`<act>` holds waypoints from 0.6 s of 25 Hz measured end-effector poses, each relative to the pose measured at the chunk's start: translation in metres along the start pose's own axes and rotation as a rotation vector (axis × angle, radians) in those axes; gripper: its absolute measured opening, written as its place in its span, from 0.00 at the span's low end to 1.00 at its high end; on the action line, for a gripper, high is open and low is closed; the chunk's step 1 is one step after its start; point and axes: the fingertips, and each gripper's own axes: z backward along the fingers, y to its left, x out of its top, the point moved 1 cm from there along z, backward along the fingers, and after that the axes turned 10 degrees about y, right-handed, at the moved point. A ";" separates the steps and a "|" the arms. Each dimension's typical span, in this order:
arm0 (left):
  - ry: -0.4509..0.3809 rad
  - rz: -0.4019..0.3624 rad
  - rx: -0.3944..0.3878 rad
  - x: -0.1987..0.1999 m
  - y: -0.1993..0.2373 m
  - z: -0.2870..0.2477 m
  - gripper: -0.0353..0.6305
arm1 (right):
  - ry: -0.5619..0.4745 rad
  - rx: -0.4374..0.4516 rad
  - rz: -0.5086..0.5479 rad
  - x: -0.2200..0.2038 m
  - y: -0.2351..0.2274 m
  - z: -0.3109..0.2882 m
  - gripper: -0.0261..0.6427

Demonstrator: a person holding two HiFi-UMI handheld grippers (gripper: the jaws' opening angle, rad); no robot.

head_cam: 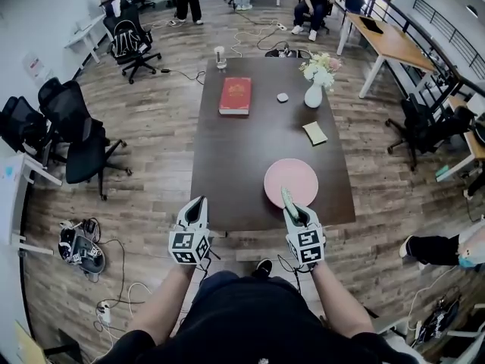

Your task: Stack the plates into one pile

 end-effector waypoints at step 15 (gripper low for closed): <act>-0.019 -0.020 -0.084 -0.013 0.031 0.069 0.05 | 0.024 -0.059 -0.008 -0.002 0.096 0.027 0.17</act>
